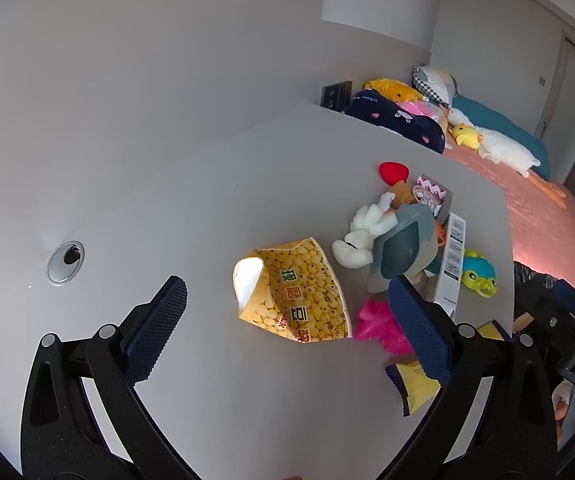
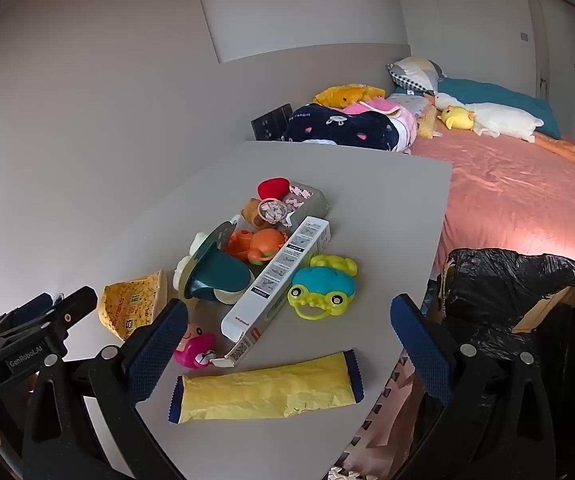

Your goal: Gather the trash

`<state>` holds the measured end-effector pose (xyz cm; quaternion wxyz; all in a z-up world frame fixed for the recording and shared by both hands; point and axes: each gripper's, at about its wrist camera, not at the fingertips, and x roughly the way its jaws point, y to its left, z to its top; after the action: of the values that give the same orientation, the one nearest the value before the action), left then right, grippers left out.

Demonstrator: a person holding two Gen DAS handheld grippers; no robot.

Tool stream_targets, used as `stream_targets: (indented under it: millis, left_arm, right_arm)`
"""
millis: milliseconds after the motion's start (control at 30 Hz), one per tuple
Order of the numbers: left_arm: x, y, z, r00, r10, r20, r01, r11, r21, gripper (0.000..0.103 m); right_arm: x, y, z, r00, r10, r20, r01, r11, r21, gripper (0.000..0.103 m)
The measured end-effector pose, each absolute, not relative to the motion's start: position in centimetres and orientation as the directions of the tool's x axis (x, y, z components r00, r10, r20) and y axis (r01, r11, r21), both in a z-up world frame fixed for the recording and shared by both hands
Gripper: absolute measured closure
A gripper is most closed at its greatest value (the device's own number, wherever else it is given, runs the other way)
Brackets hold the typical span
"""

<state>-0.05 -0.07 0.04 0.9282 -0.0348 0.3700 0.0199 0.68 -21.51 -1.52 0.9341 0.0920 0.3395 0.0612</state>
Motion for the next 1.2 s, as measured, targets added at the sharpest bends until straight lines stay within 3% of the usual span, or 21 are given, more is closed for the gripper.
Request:
stream_targets:
  millis: [1200]
  left_arm:
    - [-0.27,0.17,0.34,0.720,0.001,-0.694,-0.069,0.995,-0.071,0.006]
  right_arm:
    - [0.30,-22.02,-1.52,0.764,0.160,-0.625,-0.045,0.980,0.196,0.002]
